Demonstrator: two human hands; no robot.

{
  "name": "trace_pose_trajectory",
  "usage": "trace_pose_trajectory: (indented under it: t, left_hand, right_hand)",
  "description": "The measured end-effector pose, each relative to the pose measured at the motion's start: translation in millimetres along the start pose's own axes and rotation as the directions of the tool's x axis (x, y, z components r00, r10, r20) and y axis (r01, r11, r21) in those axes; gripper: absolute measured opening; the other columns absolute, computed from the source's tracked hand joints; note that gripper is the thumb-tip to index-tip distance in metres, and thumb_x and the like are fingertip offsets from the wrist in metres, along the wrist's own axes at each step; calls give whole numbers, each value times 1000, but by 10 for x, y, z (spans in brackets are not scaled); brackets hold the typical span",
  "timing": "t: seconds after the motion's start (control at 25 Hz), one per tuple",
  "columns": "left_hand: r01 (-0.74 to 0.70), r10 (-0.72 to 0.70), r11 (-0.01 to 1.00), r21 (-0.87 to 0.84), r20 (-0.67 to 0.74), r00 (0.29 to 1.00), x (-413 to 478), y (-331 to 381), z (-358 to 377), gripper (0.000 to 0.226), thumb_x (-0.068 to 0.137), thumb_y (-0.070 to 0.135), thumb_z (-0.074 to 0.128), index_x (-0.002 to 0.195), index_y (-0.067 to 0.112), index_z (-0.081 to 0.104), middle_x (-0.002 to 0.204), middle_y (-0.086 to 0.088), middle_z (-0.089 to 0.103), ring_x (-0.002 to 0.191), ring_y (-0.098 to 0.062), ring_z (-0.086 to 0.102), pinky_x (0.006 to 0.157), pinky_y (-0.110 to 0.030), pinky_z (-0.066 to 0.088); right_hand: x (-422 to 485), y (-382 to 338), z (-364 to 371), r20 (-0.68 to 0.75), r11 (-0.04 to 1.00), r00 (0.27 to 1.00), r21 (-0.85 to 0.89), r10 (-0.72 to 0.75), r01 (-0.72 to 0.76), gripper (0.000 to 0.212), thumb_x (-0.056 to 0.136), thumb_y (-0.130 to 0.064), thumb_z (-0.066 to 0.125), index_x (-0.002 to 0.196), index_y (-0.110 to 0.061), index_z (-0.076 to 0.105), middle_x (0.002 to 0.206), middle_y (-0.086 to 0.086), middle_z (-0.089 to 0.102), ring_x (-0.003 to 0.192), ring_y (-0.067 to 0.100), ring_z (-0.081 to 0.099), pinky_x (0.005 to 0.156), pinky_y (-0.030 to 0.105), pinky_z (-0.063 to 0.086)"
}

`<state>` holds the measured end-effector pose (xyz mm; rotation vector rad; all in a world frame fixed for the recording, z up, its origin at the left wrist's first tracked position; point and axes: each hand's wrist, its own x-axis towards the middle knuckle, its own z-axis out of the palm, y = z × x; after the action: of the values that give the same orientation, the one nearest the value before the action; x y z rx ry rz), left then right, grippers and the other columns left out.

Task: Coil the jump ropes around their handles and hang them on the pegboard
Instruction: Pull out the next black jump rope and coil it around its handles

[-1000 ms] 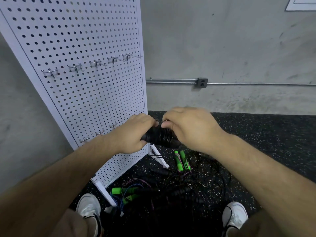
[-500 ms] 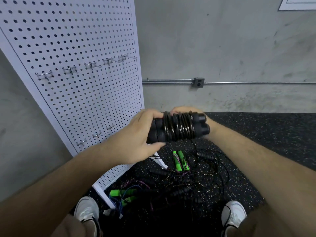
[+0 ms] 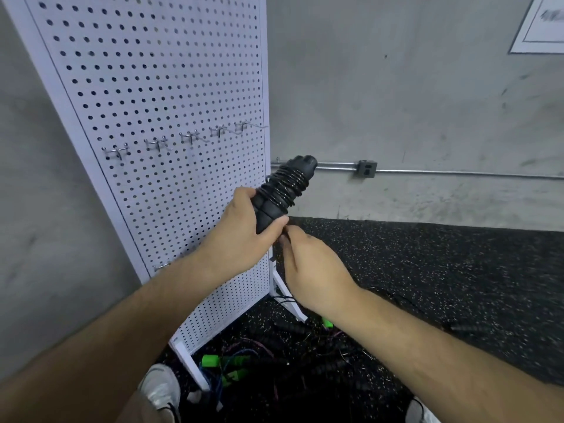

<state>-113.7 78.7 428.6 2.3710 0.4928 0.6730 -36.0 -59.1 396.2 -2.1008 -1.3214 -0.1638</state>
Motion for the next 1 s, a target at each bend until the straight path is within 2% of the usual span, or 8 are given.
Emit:
trace_pose_trajectory:
  t: [0.08, 0.16, 0.24, 0.36, 0.56, 0.68, 0.84, 1.0]
  left_hand:
    - [11, -11, 1000, -25, -21, 1000, -26, 36, -14, 60, 93, 48, 65, 132, 20, 28, 110, 0, 57, 80, -4, 60, 59, -10, 41]
    - [-26, 23, 998, -56, -43, 999, -45, 44, -35, 59, 95, 43, 64, 133, 28, 23, 118, 1, 52, 69, -3, 59, 55, -10, 39]
    - [-81, 78, 990, -113, -34, 996, -51, 26, -47, 55, 98, 39, 59, 137, 44, 21, 130, 3, 43, 76, -4, 60, 68, -16, 45]
    - [-98, 103, 970, -222, 10, 995, -48, 20, -29, 43, 104, 39, 44, 137, 61, 28, 127, -4, 49, 97, -7, 59, 96, -38, 51]
    - [-160, 171, 896, -414, -11, 985, -74, 143, 14, 37, 108, 18, 38, 136, 43, 45, 120, 3, 62, 109, -14, 62, 100, -42, 52]
    - [-70, 75, 841, -537, -13, 997, -74, 199, 44, 34, 108, 18, 41, 129, 43, 50, 109, 4, 67, 101, -23, 69, 89, -52, 59]
    - [107, -104, 646, -756, 52, 993, -27, 226, 41, 28, 109, 15, 40, 131, 31, 47, 98, -8, 75, 96, -41, 71, 85, -66, 56]
    - [183, -117, 525, -831, 142, 983, -29, 241, -10, 27, 109, 12, 36, 133, 23, 43, 91, -13, 76, 90, -41, 72, 88, -64, 56]
  right_hand:
    - [0, -13, -36, -43, 1000, 999, 19, 17, -16, 25, 108, -28, 35, 109, -11, 53, 77, 0, 55, 63, 19, 49, 57, 33, 33]
    - [-13, -32, -72, -70, 999, 997, 40, 31, -28, 26, 107, -30, 36, 108, -11, 54, 80, 2, 60, 65, 19, 54, 57, 34, 37]
    - [-18, -35, -95, -134, 1000, 991, 14, -21, 23, 24, 106, -29, 41, 108, -11, 56, 84, 4, 63, 69, 20, 57, 58, 35, 43]
    - [-24, -45, -121, -266, 986, 949, -33, -168, 165, 21, 102, -27, 50, 104, -9, 62, 88, 2, 64, 75, 18, 58, 63, 36, 51]
    - [14, -9, -255, -368, 955, 885, -38, -286, 293, 17, 99, -26, 63, 109, -12, 64, 122, 3, 44, 88, 16, 56, 63, 32, 55]
    - [38, -9, -354, -409, 958, 871, -29, -273, 286, 17, 101, -24, 57, 113, -13, 64, 146, 8, 42, 113, 23, 52, 83, 34, 55]
    - [64, -1, -462, -398, 961, 886, 33, -240, 275, 19, 100, -16, 55, 118, -23, 54, 133, -7, 62, 119, 17, 55, 87, 35, 55]
    - [46, 39, -605, -352, 939, 923, 236, -156, 249, 38, 98, -17, 66, 133, -27, 56, 121, -15, 67, 113, -2, 61, 97, 13, 46]
